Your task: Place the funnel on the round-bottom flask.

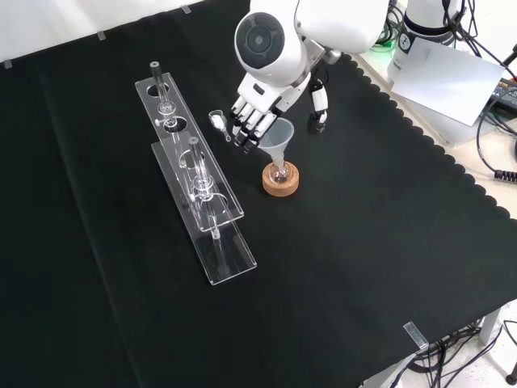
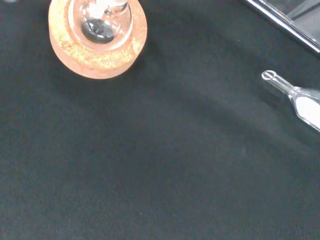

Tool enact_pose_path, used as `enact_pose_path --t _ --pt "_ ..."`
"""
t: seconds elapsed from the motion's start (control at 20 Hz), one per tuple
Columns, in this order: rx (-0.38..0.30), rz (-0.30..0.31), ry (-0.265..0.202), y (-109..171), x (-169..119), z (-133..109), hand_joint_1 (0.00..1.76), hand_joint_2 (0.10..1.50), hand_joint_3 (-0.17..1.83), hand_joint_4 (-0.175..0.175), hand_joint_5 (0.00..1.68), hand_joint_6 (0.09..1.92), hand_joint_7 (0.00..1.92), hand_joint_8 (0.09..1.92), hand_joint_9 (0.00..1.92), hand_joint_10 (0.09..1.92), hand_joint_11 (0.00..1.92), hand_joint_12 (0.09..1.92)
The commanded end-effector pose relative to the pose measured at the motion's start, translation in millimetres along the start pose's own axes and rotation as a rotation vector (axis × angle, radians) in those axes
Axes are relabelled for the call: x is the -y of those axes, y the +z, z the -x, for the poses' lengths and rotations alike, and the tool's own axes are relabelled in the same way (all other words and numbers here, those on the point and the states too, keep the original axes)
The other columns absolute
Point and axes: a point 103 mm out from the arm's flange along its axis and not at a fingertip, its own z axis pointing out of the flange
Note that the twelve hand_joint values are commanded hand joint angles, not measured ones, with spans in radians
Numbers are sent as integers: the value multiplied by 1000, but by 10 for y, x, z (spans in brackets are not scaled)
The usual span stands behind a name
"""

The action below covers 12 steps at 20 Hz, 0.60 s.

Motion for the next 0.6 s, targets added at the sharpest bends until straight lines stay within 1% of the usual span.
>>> enact_pose_path --t 0.05,0.15,0.35,0.45,0.6 --pt "-28 157 12 -83 206 141 550 606 447 2 17 87 34 87 24 703 71 1427" --pt "-51 189 18 -109 282 231 547 609 438 -4 45 87 96 87 75 730 99 1431" --pt "-83 224 37 -97 399 441 546 626 410 -8 98 87 159 113 161 733 151 1408" --pt "-99 220 46 -70 431 543 547 639 390 -10 125 87 150 213 201 711 174 1396" --pt "-131 227 58 -21 472 690 551 652 372 -12 139 87 93 425 226 699 187 1398"
